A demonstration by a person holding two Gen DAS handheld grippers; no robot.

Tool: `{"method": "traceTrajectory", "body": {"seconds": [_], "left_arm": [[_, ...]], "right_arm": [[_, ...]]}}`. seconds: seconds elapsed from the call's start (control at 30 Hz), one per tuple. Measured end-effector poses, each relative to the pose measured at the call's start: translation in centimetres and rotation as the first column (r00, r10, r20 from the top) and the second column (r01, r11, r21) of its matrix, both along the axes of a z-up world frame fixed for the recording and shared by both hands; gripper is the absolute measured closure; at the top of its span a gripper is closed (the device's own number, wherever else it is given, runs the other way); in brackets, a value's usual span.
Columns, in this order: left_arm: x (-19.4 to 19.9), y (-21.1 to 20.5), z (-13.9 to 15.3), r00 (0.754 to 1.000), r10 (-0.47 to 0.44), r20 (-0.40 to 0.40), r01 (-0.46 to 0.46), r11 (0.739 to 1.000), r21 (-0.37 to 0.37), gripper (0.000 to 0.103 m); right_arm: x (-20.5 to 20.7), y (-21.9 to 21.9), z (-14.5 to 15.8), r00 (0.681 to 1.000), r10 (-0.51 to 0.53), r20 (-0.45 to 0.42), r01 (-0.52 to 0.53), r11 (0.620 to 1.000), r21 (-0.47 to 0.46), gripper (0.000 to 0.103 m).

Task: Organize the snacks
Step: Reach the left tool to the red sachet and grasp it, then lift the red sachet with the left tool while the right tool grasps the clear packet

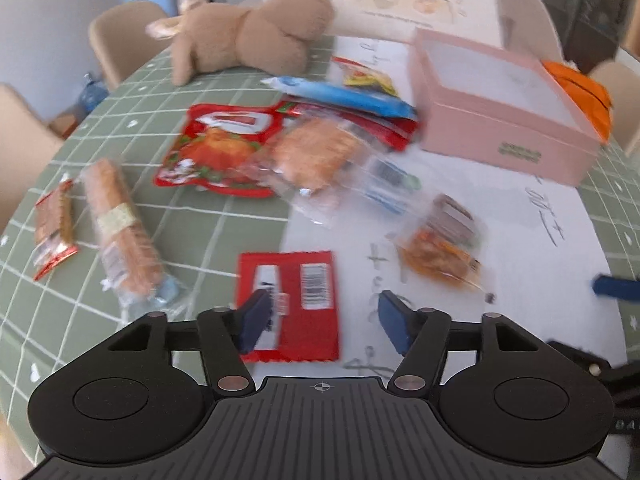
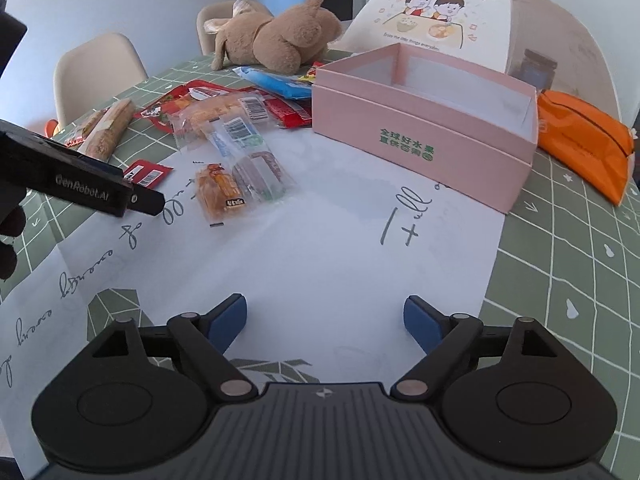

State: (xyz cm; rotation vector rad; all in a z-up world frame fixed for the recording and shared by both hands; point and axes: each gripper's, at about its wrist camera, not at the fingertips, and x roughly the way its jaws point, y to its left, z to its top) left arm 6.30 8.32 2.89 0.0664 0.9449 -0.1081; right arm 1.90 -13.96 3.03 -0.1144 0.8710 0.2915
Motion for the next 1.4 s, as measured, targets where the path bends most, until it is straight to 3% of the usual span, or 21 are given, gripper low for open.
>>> {"method": "traceTrajectory", "body": {"seconds": [0.1,0.27,0.33,0.47,0.53,0.73,0.8,0.87,0.93,1.0,1.1,1.27,1.4], "left_arm": [[0.3,1.2,-0.4,0.999,0.050,-0.018,-0.049,0.998,0.046,0.037],[0.7,2.3,-0.6,0.999,0.034,-0.017,-0.034,0.999,0.002,0.037],[0.7,2.4,-0.6,1.000,0.026,-0.013,-0.026,1.000,-0.009,0.038],[-0.4,3.0,-0.2,0.999,0.029,-0.040,-0.032,0.997,-0.076,0.039],[-1.9,2.7,-0.1,0.999,0.018,-0.051,-0.022,0.996,-0.090,0.039],[-5.9,1.2,-0.1,0.998,0.004,-0.068,-0.009,0.998,-0.067,0.038],[-6.1,1.3,-0.1,0.997,0.011,-0.071,-0.016,0.997,-0.074,0.038],[-6.0,1.5,0.0,0.997,0.022,-0.073,-0.028,0.996,-0.090,0.038],[-5.9,1.6,0.0,0.997,0.030,-0.078,-0.038,0.994,-0.099,0.038],[-5.9,1.6,0.0,0.996,0.034,-0.079,-0.042,0.994,-0.100,0.038],[-5.9,1.5,0.0,0.996,0.039,-0.076,-0.047,0.994,-0.101,0.038],[-6.1,1.8,-0.1,0.997,0.047,-0.069,-0.055,0.991,-0.118,0.038],[-6.1,1.8,0.0,0.996,0.056,-0.069,-0.064,0.990,-0.126,0.038]], "right_arm": [[-0.1,-0.1,-0.1,1.000,0.003,0.005,-0.003,1.000,0.005,0.013],[-0.8,0.1,-0.7,1.000,0.005,0.026,-0.005,1.000,0.009,0.000],[-1.1,0.1,-0.6,1.000,0.004,0.031,-0.005,1.000,0.010,0.000],[0.6,0.3,0.0,0.996,0.074,-0.055,-0.074,0.997,-0.005,0.000],[1.9,0.7,0.5,0.986,0.145,-0.082,-0.144,0.989,0.021,0.007],[6.1,3.1,2.4,0.995,0.099,-0.002,-0.098,0.989,0.110,0.015],[7.2,4.2,2.3,0.994,0.105,-0.014,-0.103,0.987,0.122,0.039],[7.9,5.6,2.0,0.990,0.129,-0.052,-0.122,0.985,0.119,0.051],[7.6,6.5,1.9,0.975,0.199,-0.098,-0.183,0.971,0.155,0.051],[7.2,6.9,2.6,0.969,0.236,-0.077,-0.220,0.960,0.175,0.052],[7.6,6.9,3.3,0.986,0.169,-0.012,-0.166,0.979,0.120,0.052],[10.8,6.2,2.1,0.998,0.051,-0.023,-0.049,0.994,0.100,0.052],[11.2,7.4,1.4,0.993,0.115,-0.038,-0.111,0.989,0.095,0.050]]}}
